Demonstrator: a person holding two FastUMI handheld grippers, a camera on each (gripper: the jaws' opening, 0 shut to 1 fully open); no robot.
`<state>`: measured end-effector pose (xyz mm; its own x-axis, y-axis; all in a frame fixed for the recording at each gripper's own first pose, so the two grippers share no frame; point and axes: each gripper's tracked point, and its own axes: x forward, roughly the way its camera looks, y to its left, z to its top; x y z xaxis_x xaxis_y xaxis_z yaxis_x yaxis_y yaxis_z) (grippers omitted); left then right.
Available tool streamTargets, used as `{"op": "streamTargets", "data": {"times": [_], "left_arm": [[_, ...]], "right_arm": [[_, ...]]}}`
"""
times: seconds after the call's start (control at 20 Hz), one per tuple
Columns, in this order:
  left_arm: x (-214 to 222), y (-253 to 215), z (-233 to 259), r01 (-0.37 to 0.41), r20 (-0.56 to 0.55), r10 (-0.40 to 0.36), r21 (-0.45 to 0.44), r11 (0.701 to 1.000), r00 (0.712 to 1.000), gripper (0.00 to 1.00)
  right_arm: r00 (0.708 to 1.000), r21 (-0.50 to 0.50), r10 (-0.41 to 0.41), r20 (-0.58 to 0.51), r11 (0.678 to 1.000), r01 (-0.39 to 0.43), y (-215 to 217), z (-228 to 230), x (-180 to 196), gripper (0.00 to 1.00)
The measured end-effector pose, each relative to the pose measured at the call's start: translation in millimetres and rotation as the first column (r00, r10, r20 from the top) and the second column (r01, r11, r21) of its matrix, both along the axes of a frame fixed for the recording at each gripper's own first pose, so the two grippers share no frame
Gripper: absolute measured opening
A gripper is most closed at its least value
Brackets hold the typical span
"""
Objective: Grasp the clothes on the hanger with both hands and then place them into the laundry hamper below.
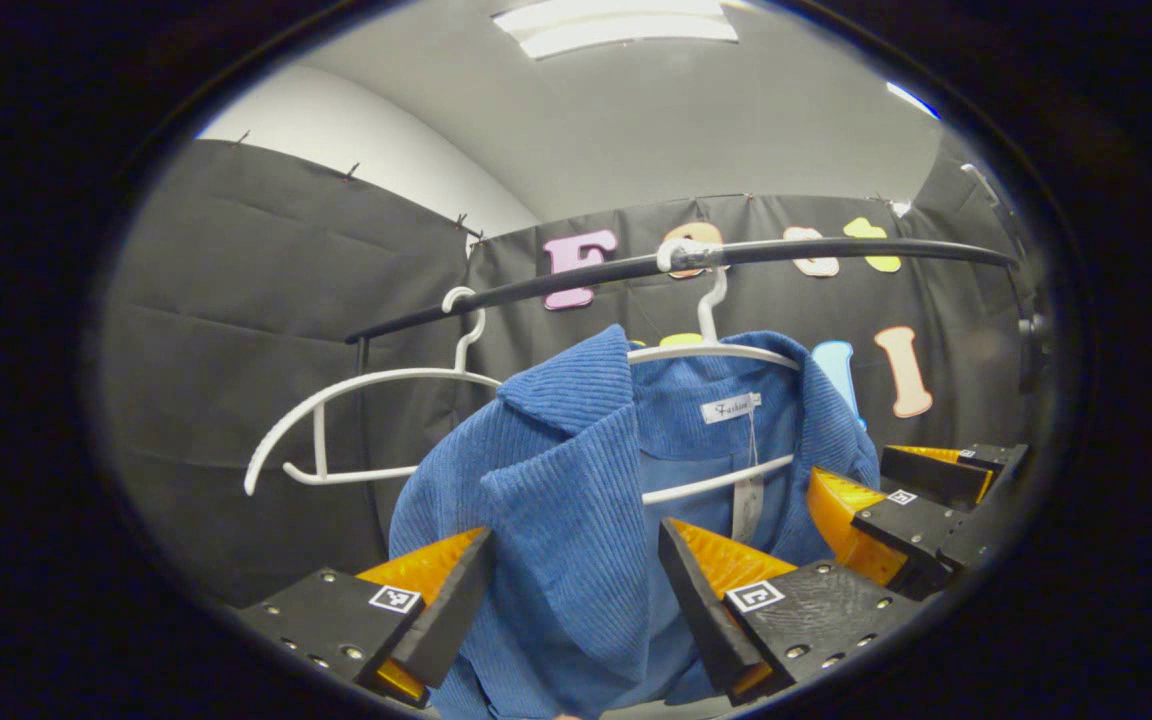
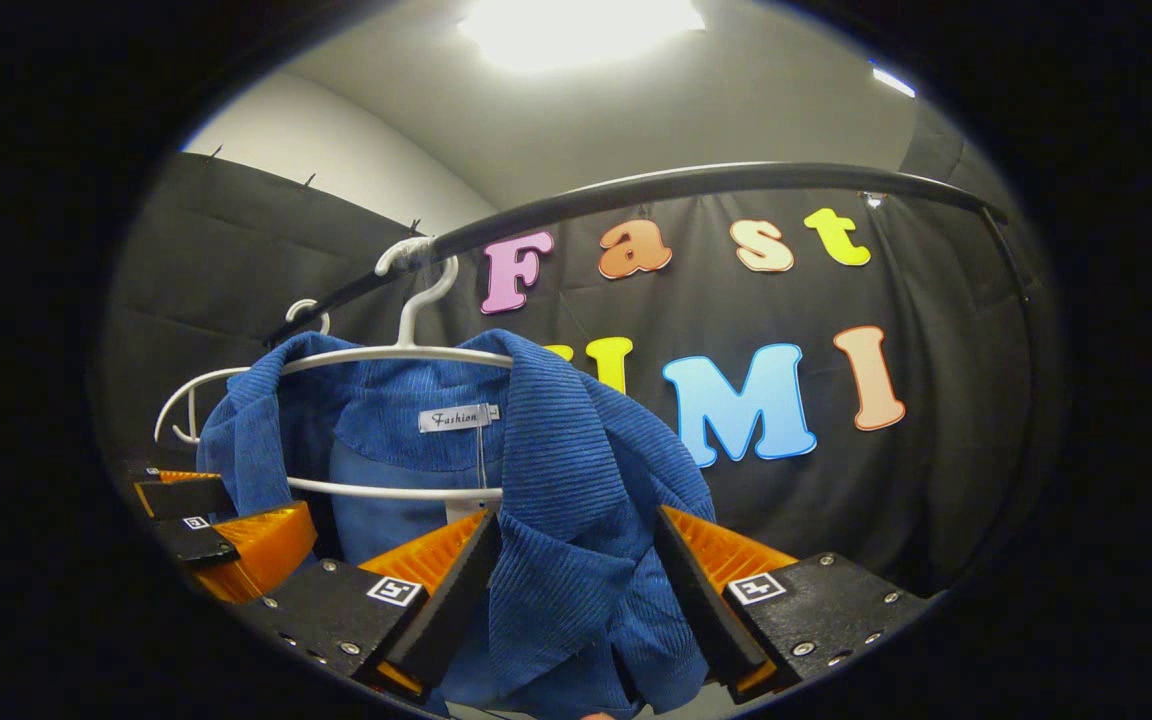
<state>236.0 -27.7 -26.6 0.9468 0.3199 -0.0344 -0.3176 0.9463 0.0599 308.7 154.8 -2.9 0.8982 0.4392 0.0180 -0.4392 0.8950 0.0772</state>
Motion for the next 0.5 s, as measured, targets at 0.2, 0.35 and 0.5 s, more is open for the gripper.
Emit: {"op": "streamTargets", "data": {"times": [0.2,0.35,0.5], "left_arm": [[-1.1,2.1,-3.6,-0.04,0.028,0.039,0.012,0.999,0.999,0.94],[-1.2,4.3,-8.5,-0.058,0.018,0.058,0.026,0.998,0.998,0.93],[1.7,8.2,-13.8,-0.083,-0.001,0.083,0.036,0.996,0.997,0.93]], "right_arm": [[0.999,-0.012,0.025,-0.027,1.0,-0.025,12.0,-17.9,4.1,0.95],[0.999,-0.027,0.027,-0.043,0.999,-0.028,16.7,-30.9,6.0,0.95],[0.998,-0.032,0.029,-0.06,0.999,-0.031,21.5,-38.8,6.4,0.94]]}}
